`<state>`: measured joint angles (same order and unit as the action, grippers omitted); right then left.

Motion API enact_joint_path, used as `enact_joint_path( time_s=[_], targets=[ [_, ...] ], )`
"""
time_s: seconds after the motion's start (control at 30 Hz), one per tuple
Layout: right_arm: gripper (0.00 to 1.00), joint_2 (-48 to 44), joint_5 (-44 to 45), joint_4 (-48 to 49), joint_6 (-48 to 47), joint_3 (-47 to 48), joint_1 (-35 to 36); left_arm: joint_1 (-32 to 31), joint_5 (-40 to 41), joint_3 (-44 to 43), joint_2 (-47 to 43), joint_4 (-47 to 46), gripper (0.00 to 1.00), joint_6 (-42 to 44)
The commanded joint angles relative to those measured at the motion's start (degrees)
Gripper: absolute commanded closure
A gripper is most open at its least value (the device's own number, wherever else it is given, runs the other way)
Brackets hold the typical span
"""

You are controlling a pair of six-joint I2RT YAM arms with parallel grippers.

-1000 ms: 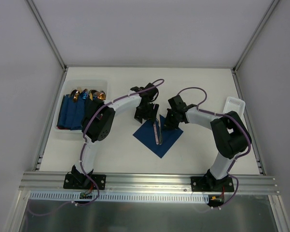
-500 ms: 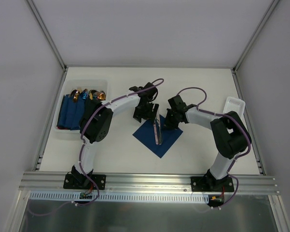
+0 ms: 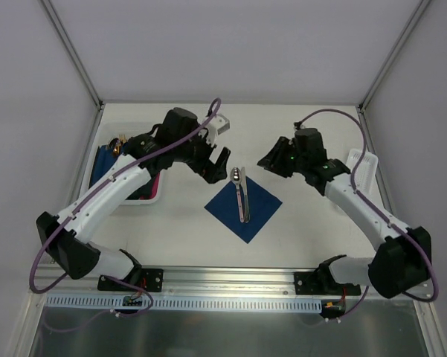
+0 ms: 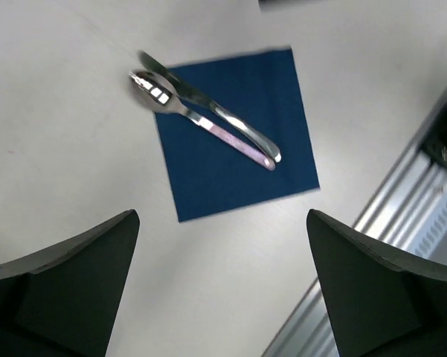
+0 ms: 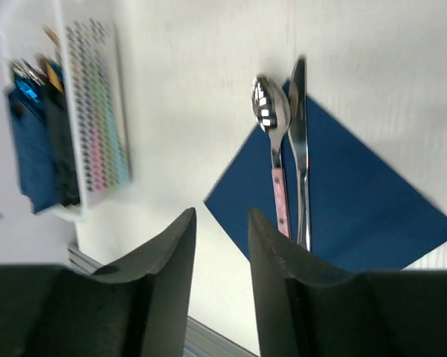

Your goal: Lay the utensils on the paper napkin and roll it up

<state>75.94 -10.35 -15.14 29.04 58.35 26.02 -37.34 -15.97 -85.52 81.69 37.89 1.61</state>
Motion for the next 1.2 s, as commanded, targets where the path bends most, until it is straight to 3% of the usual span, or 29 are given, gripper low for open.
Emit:
enact_joint_path(
  time_s=[0.0,0.1,0.13,0.27,0.47,0.83,1.17],
  targets=[
    [0.59,-7.9,-1.9,-0.4,-1.0,-3.4,-5.4,-2.8,-9.9,9.2,-1.2,1.6,0.03,13.0],
    [0.57,-14.0,-5.5,-2.7,-2.8,-7.1,-12.0,-8.9,-9.3,15.7,-3.8,-1.0,0.18,17.0],
    [0.56,-15.5,-6.3,-4.5,-3.3,-9.4,-15.2,-10.6,-9.7,17.0,-4.1,-2.8,0.32,18.0],
    [0.57,-22.2,-7.9,-11.2,-7.1,-13.8,-20.7,-20.7,-1.4,20.6,-0.5,-8.5,0.53,17.8],
    [0.57,-30.6,-7.9,-17.1,-9.2,-19.2,-24.7,-30.3,5.4,20.9,8.8,-13.0,0.61,20.0],
    [0.58,-30.8,-10.9,-17.5,-10.3,-22.5,-28.1,-32.4,3.4,13.9,20.9,-14.7,0.63,18.7],
    [0.6,-29.3,-14.3,-17.5,-12.7,-22.7,-31.6,-32.5,3.1,12.6,24.8,-15.5,0.64,18.8]
  ],
)
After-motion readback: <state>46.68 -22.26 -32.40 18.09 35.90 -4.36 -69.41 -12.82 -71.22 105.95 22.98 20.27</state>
